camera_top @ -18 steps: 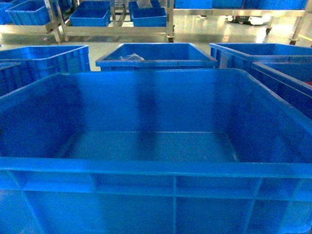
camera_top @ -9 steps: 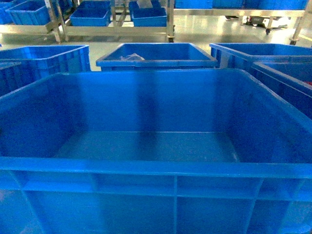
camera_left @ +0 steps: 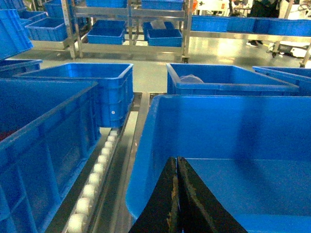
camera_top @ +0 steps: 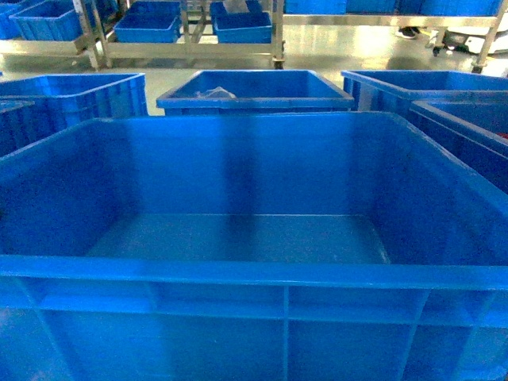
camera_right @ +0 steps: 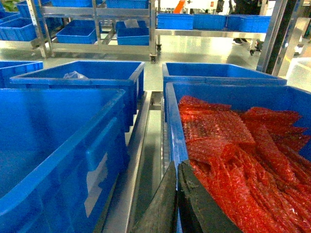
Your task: Place box next to blue box on left shelf
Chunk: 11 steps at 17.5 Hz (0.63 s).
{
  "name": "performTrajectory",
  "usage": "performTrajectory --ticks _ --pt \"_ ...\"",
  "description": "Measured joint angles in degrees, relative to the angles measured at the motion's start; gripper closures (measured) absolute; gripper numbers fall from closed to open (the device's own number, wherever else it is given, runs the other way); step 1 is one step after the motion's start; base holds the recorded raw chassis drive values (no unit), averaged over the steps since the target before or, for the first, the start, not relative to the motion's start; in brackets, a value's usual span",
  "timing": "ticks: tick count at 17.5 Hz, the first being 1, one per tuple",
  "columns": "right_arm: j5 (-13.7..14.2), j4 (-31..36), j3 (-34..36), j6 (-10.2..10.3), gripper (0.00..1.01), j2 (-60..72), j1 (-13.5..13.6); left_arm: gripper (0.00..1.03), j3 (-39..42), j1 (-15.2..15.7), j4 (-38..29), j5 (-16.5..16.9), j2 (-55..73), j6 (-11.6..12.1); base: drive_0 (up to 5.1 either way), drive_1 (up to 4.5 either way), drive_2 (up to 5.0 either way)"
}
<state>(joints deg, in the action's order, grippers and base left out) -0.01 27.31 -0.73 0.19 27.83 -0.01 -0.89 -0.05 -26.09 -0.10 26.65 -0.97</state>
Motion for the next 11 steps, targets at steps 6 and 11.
performTrajectory --ticks 6,11 --pt "0.00 -7.69 0.02 0.00 1.00 -8.28 0.00 1.00 0.00 0.00 7.48 0.04 -7.87 0.02 0.0 0.00 0.0" --pt "0.00 -12.94 0.02 0.00 1.00 -13.60 0.00 1.00 0.00 0.00 12.52 0.02 -13.03 0.02 0.0 0.00 0.0"
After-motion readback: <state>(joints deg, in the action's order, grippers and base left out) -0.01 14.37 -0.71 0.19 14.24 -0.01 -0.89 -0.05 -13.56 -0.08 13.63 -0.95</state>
